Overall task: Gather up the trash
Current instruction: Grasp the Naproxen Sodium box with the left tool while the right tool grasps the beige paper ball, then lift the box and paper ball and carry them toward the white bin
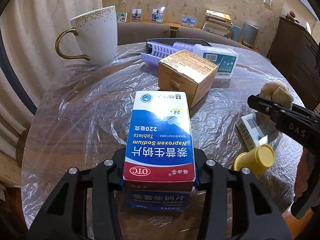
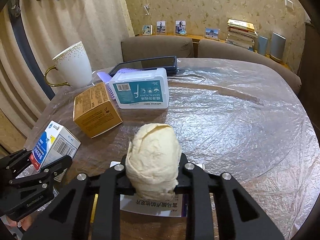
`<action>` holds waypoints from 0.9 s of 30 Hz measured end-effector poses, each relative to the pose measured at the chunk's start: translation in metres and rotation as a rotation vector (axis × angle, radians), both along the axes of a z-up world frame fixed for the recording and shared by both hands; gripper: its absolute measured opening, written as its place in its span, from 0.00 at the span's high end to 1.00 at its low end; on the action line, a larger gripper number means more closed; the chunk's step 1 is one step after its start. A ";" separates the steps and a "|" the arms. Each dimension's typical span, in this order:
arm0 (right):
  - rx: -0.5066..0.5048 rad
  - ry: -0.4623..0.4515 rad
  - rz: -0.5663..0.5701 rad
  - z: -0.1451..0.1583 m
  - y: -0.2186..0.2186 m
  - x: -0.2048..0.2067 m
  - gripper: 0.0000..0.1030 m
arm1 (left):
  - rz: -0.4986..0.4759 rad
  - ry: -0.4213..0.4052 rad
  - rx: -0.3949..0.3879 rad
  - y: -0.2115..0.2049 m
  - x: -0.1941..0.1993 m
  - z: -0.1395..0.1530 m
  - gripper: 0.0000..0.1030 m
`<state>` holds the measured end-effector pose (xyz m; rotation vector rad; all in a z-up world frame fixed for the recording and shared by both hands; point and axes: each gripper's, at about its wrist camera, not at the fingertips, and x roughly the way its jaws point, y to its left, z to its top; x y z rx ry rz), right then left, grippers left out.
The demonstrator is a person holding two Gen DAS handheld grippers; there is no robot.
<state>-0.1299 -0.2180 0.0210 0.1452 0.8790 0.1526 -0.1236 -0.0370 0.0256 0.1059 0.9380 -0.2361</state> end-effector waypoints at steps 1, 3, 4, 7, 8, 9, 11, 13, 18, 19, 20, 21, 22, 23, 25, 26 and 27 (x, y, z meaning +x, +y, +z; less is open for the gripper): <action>0.007 0.001 -0.001 0.000 -0.001 -0.001 0.78 | 0.002 0.000 0.000 0.000 -0.001 0.000 0.54; 0.022 0.004 -0.002 0.001 -0.004 -0.002 0.78 | 0.013 0.007 -0.011 0.001 0.000 0.000 0.54; 0.025 0.004 -0.001 0.002 -0.005 -0.003 0.78 | 0.017 0.010 -0.019 0.002 0.000 0.001 0.54; 0.037 0.004 0.000 0.003 -0.009 -0.006 0.79 | 0.031 0.015 -0.027 0.004 0.000 0.001 0.54; 0.044 0.004 0.000 0.004 -0.010 -0.008 0.79 | 0.034 0.015 -0.026 0.004 -0.001 0.001 0.54; 0.056 0.005 0.001 0.005 -0.012 -0.010 0.79 | 0.034 0.015 -0.025 0.004 -0.001 0.001 0.54; 0.074 0.004 0.006 0.008 -0.015 -0.013 0.79 | 0.032 0.015 -0.026 0.004 -0.002 0.002 0.54; 0.087 0.000 0.009 0.011 -0.017 -0.017 0.79 | 0.030 0.016 -0.031 0.004 -0.004 0.002 0.54; 0.120 0.000 0.008 0.018 -0.023 -0.030 0.79 | 0.044 0.014 -0.041 0.006 -0.009 0.005 0.54; 0.125 0.001 0.008 0.019 -0.023 -0.031 0.79 | 0.046 0.014 -0.044 0.007 -0.011 0.006 0.54; 0.132 0.002 0.011 0.020 -0.025 -0.035 0.79 | 0.049 0.015 -0.048 0.007 -0.013 0.006 0.54; 0.134 0.003 0.013 0.022 -0.025 -0.039 0.79 | 0.051 0.016 -0.051 0.008 -0.014 0.007 0.54; 0.134 0.004 0.015 0.023 -0.026 -0.042 0.79 | 0.052 0.017 -0.054 0.009 -0.016 0.008 0.54; 0.136 0.005 0.019 0.024 -0.027 -0.046 0.79 | 0.051 0.019 -0.058 0.009 -0.019 0.009 0.54; 0.139 0.006 0.023 0.025 -0.028 -0.055 0.79 | 0.047 0.023 -0.064 0.009 -0.023 0.010 0.54; 0.143 0.007 0.026 0.026 -0.029 -0.058 0.79 | 0.044 0.024 -0.069 0.009 -0.026 0.011 0.54; 0.150 0.009 0.028 0.027 -0.031 -0.063 0.79 | 0.042 0.025 -0.074 0.008 -0.029 0.013 0.54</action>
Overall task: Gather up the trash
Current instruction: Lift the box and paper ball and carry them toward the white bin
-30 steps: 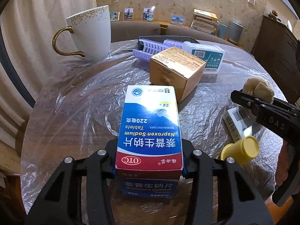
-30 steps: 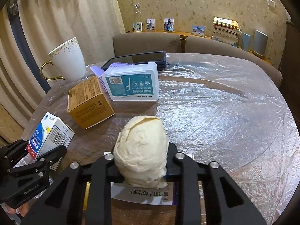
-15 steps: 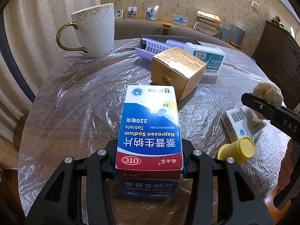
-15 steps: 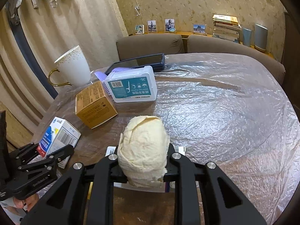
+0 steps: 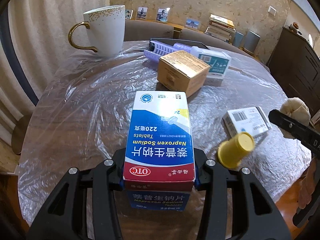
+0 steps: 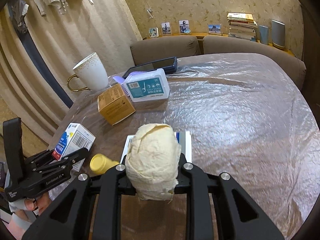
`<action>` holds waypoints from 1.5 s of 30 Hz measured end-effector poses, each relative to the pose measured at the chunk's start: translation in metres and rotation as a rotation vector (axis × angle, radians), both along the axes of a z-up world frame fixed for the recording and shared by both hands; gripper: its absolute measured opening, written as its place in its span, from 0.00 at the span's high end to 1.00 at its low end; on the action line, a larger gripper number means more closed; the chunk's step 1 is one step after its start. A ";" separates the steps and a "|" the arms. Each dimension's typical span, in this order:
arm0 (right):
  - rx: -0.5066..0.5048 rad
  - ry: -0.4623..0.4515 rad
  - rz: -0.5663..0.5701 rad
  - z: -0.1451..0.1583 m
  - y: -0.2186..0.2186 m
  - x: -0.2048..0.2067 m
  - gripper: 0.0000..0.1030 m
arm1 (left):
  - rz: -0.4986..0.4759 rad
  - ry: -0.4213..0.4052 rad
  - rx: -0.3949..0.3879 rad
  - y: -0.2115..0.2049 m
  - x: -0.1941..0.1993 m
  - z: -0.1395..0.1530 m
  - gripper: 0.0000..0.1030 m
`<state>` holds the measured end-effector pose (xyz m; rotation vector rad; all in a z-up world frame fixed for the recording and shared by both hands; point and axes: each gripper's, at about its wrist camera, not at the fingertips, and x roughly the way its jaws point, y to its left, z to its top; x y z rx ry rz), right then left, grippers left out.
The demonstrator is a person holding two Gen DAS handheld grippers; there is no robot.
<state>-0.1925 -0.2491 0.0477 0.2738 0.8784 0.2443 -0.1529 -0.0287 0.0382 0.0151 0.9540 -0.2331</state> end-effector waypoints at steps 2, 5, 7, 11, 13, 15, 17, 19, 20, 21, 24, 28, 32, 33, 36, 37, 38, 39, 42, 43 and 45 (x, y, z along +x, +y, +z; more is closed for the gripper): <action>0.010 0.002 0.001 0.001 -0.003 -0.007 0.79 | -0.005 0.004 -0.016 0.000 -0.006 0.003 0.54; 0.009 -0.002 0.006 0.004 -0.004 -0.019 0.79 | 0.001 0.011 -0.032 -0.001 -0.016 0.006 0.54; 0.010 -0.002 0.009 0.005 -0.005 -0.026 0.79 | 0.008 0.014 -0.037 -0.002 -0.020 0.007 0.54; 0.010 0.001 0.018 0.006 -0.006 -0.039 0.79 | 0.018 0.007 -0.044 -0.003 -0.033 0.010 0.54; 0.009 0.002 0.027 0.007 -0.006 -0.048 0.79 | 0.019 -0.003 -0.037 -0.003 -0.039 0.012 0.54; 0.006 0.003 0.036 0.007 -0.004 -0.054 0.79 | 0.018 -0.009 -0.032 -0.004 -0.046 0.014 0.54; 0.002 0.003 0.045 0.008 -0.003 -0.063 0.79 | 0.018 -0.008 -0.032 -0.005 -0.052 0.015 0.54; 0.003 0.005 0.052 0.008 -0.003 -0.072 0.79 | 0.016 -0.007 -0.035 -0.006 -0.058 0.016 0.54; 0.004 0.007 0.057 0.008 -0.002 -0.076 0.79 | 0.016 -0.006 -0.036 -0.006 -0.062 0.016 0.54; 0.004 0.008 0.061 0.008 -0.002 -0.081 0.79 | 0.015 -0.005 -0.038 -0.006 -0.064 0.016 0.54; 0.000 0.012 0.070 0.008 -0.002 -0.092 0.79 | 0.010 0.000 -0.040 -0.008 -0.073 0.016 0.54; 0.000 0.025 0.079 0.005 -0.002 -0.107 0.79 | -0.003 0.003 -0.029 -0.013 -0.088 0.014 0.54; -0.001 0.040 0.083 0.001 -0.003 -0.119 0.79 | -0.018 0.011 -0.029 -0.017 -0.101 0.012 0.54; -0.004 0.044 0.085 -0.001 -0.003 -0.123 0.79 | -0.022 0.013 -0.029 -0.018 -0.104 0.012 0.54; -0.005 0.055 0.090 -0.003 -0.004 -0.130 0.79 | -0.036 0.018 -0.028 -0.022 -0.114 0.010 0.54; -0.007 0.058 0.091 -0.004 -0.004 -0.131 0.79 | -0.038 0.020 -0.028 -0.022 -0.116 0.010 0.54; -0.009 0.061 0.092 -0.005 -0.004 -0.133 0.79 | -0.043 0.022 -0.027 -0.024 -0.120 0.009 0.54; -0.008 0.065 0.092 -0.006 -0.004 -0.136 0.79 | -0.045 0.023 -0.027 -0.025 -0.122 0.008 0.54; -0.009 0.074 0.093 -0.009 -0.005 -0.142 0.79 | -0.059 0.026 -0.023 -0.029 -0.130 0.007 0.54; -0.009 0.077 0.094 -0.010 -0.005 -0.143 0.79 | -0.067 0.029 -0.023 -0.031 -0.133 0.006 0.54; -0.011 0.082 0.095 -0.012 -0.006 -0.147 0.79 | -0.077 0.034 -0.021 -0.032 -0.138 0.005 0.54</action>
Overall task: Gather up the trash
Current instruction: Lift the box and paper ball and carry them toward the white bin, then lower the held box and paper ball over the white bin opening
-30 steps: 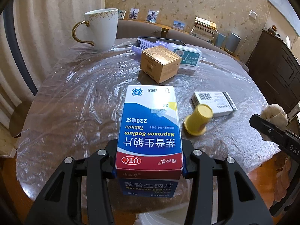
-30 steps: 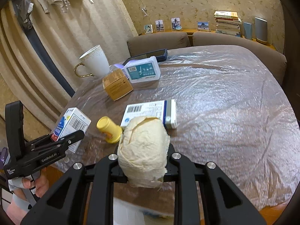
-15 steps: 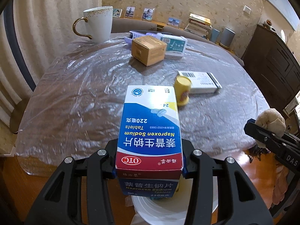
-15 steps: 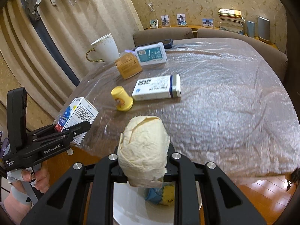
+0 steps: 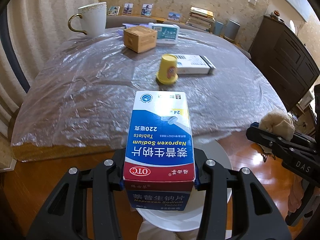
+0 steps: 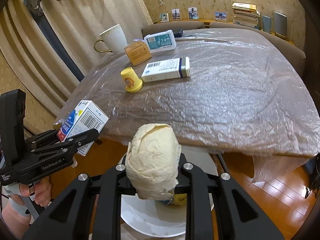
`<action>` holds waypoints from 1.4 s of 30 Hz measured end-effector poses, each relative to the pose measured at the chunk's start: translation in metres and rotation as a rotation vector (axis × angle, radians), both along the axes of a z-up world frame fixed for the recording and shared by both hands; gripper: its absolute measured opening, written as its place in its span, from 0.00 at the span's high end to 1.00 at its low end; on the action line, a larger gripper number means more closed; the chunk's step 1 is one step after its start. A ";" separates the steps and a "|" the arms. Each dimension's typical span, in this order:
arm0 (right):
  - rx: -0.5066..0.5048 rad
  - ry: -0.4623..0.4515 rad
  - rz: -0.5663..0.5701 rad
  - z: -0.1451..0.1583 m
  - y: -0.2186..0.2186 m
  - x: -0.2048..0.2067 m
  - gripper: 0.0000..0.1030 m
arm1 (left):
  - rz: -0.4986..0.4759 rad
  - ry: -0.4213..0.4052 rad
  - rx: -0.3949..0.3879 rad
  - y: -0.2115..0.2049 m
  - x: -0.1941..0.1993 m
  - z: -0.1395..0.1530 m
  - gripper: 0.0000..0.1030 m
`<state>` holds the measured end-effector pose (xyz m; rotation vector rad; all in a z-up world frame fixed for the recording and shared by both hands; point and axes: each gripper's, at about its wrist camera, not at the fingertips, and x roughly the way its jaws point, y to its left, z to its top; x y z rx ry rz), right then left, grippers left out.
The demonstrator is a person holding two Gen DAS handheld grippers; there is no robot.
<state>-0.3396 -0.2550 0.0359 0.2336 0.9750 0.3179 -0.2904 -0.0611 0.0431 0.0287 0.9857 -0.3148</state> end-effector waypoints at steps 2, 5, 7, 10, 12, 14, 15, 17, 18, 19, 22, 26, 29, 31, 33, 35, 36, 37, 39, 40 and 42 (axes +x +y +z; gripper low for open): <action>-0.002 0.008 0.000 -0.002 -0.001 -0.004 0.79 | -0.011 0.008 0.006 -0.003 -0.005 -0.003 0.54; -0.002 0.020 -0.001 -0.006 -0.003 -0.009 0.79 | -0.028 0.021 0.015 -0.007 -0.013 -0.008 0.54; -0.005 0.029 0.000 -0.008 -0.004 -0.013 0.79 | -0.041 0.029 0.023 -0.009 -0.017 -0.012 0.54; -0.009 0.040 0.002 -0.012 -0.005 -0.017 0.79 | -0.051 0.038 0.022 -0.011 -0.023 -0.016 0.54; -0.012 0.045 0.004 -0.014 -0.005 -0.020 0.79 | -0.058 0.040 0.025 -0.013 -0.026 -0.017 0.54; -0.015 0.051 0.006 -0.017 -0.005 -0.022 0.79 | -0.061 0.039 0.024 -0.014 -0.029 -0.018 0.54; -0.015 0.055 0.007 -0.018 -0.005 -0.023 0.79 | -0.065 0.040 0.023 -0.015 -0.030 -0.019 0.54; -0.016 0.059 0.009 -0.020 -0.005 -0.023 0.79 | -0.068 0.041 0.028 -0.016 -0.032 -0.020 0.54; -0.015 0.062 0.010 -0.021 -0.005 -0.023 0.79 | -0.068 0.042 0.030 -0.016 -0.032 -0.020 0.54; -0.014 0.065 0.012 -0.022 -0.004 -0.024 0.79 | -0.068 0.046 0.029 -0.016 -0.032 -0.021 0.54; -0.017 0.074 0.021 -0.027 -0.002 -0.024 0.79 | -0.067 0.053 0.037 -0.016 -0.034 -0.025 0.54; -0.017 0.095 0.025 -0.035 0.000 -0.023 0.79 | -0.065 0.080 0.046 -0.015 -0.036 -0.035 0.54; -0.019 0.114 0.028 -0.043 0.001 -0.024 0.79 | -0.073 0.098 0.061 -0.016 -0.039 -0.044 0.54; -0.022 0.124 0.029 -0.047 0.002 -0.024 0.79 | -0.078 0.107 0.073 -0.016 -0.041 -0.049 0.54; -0.027 0.136 0.032 -0.052 0.004 -0.023 0.79 | -0.080 0.115 0.081 -0.016 -0.042 -0.054 0.54; -0.032 0.144 0.034 -0.056 0.006 -0.022 0.79 | -0.082 0.121 0.092 -0.016 -0.043 -0.058 0.54; -0.036 0.149 0.036 -0.059 0.007 -0.022 0.79 | -0.082 0.124 0.096 -0.016 -0.044 -0.060 0.54; -0.039 0.152 0.037 -0.061 0.007 -0.023 0.79 | -0.084 0.130 0.100 -0.017 -0.044 -0.063 0.54; -0.039 0.162 0.038 -0.066 0.009 -0.023 0.79 | -0.084 0.136 0.106 -0.017 -0.044 -0.067 0.54; -0.040 0.164 0.039 -0.067 0.009 -0.023 0.79 | -0.085 0.139 0.109 -0.017 -0.044 -0.068 0.54; -0.045 0.170 0.043 -0.071 0.010 -0.022 0.79 | -0.084 0.143 0.114 -0.017 -0.044 -0.072 0.54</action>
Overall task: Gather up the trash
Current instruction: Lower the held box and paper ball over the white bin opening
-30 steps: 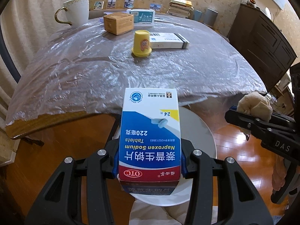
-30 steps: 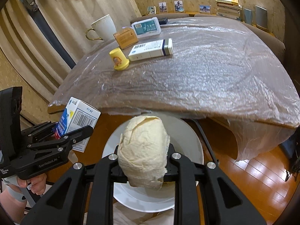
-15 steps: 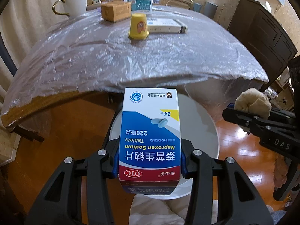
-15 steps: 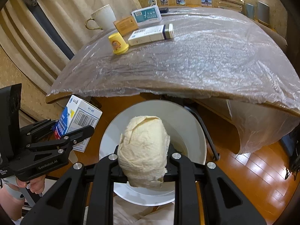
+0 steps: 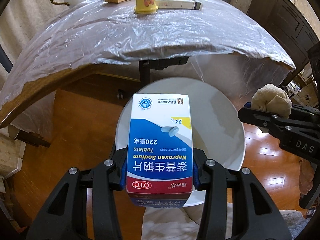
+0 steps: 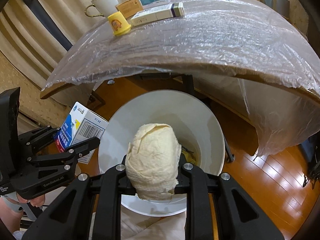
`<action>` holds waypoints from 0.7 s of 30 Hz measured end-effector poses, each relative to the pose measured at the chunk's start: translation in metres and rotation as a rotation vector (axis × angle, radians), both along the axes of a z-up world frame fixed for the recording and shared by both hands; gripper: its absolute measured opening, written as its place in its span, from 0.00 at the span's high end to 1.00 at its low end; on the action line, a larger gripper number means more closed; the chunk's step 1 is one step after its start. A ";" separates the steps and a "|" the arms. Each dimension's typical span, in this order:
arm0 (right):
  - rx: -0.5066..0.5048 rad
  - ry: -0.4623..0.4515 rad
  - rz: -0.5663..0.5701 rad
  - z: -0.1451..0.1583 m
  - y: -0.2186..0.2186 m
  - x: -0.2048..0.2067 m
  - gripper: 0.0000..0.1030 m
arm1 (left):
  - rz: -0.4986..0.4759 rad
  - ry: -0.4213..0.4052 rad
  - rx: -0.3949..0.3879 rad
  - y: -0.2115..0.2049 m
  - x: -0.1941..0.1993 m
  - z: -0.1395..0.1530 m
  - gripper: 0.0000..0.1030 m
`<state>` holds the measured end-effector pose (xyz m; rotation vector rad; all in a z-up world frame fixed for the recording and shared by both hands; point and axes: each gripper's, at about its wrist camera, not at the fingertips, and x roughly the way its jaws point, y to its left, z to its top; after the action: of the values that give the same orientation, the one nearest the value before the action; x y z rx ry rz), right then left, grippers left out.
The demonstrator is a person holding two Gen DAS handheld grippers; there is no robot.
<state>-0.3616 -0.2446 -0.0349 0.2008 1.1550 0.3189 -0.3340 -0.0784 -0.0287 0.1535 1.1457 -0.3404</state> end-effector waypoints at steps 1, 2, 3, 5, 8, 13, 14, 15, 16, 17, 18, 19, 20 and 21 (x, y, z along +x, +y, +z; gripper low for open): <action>-0.001 0.002 0.002 -0.001 0.000 0.001 0.79 | 0.000 0.002 0.002 0.000 0.000 -0.002 0.54; -0.004 0.005 0.005 -0.002 0.001 0.002 0.79 | 0.001 0.004 0.001 0.001 0.000 -0.004 0.54; -0.006 0.006 0.007 -0.002 0.003 0.004 0.79 | 0.001 0.005 0.002 0.002 -0.002 -0.006 0.54; -0.013 0.012 0.013 -0.005 0.006 0.006 0.79 | -0.001 0.010 0.006 0.002 -0.002 -0.010 0.54; -0.019 0.018 0.016 -0.008 0.009 0.006 0.79 | -0.005 0.017 0.012 0.006 -0.002 -0.016 0.54; -0.019 0.023 0.011 -0.012 0.011 0.010 0.79 | -0.013 0.025 0.023 -0.002 0.007 -0.022 0.54; -0.020 0.025 0.011 -0.013 0.012 0.010 0.79 | -0.014 0.027 0.025 -0.003 0.008 -0.023 0.54; -0.021 0.026 0.011 -0.013 0.012 0.010 0.79 | -0.015 0.028 0.027 -0.004 0.010 -0.024 0.54; -0.024 0.029 0.011 -0.014 0.013 0.011 0.79 | -0.016 0.030 0.029 -0.004 0.010 -0.026 0.54; -0.027 0.029 0.011 -0.015 0.013 0.011 0.79 | -0.018 0.031 0.031 -0.004 0.011 -0.027 0.54; -0.030 0.032 0.012 -0.016 0.014 0.012 0.79 | -0.019 0.031 0.031 -0.003 0.010 -0.028 0.54; -0.031 0.034 0.013 -0.016 0.015 0.011 0.79 | -0.020 0.032 0.032 -0.005 0.010 -0.028 0.54; -0.034 0.035 0.014 -0.017 0.016 0.012 0.79 | -0.022 0.032 0.034 -0.005 0.010 -0.030 0.54; -0.039 0.037 0.015 -0.018 0.017 0.012 0.79 | -0.024 0.032 0.035 -0.006 0.010 -0.031 0.54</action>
<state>-0.3495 -0.2276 -0.0530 0.1638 1.1985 0.3068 -0.3244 -0.0848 -0.0599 0.1931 1.1826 -0.3453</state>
